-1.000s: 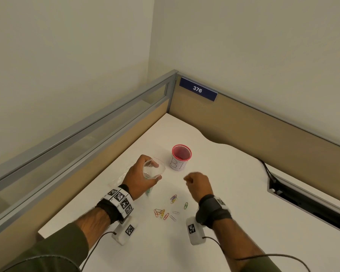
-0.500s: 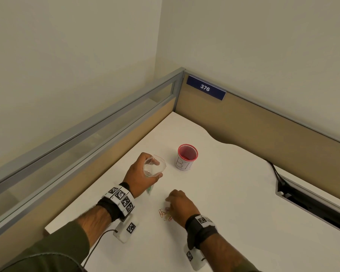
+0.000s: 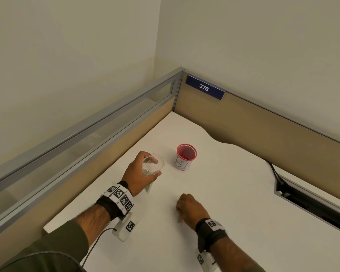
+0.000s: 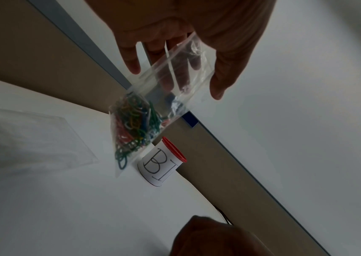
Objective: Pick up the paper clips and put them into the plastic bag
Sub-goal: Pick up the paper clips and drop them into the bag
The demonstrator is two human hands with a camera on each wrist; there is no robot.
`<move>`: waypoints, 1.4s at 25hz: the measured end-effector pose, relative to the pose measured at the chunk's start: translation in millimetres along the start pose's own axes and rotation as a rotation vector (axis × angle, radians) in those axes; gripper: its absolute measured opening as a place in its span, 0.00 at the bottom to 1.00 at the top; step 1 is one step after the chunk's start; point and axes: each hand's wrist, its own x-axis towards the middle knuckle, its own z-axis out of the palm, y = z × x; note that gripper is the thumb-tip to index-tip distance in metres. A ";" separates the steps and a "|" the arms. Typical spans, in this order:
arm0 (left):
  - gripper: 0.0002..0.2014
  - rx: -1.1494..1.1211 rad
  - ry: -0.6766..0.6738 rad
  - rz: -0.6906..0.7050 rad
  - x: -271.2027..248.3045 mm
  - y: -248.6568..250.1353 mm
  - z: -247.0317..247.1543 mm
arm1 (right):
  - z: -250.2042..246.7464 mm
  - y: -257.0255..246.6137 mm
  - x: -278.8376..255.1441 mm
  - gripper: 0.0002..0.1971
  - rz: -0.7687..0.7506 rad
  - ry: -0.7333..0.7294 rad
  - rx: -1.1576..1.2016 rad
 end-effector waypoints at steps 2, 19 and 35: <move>0.23 0.000 0.002 0.007 0.0 -0.9 0.1 | -7.6 18.8 -4.1 0.12 0.173 0.087 0.104; 0.23 -0.016 -0.018 0.014 -5.4 0.4 7.2 | 7.1 -7.7 -20.1 0.17 0.185 -0.060 0.055; 0.22 -0.005 -0.028 -0.019 -1.8 2.9 8.2 | -49.4 0.2 4.3 0.02 0.407 0.201 0.372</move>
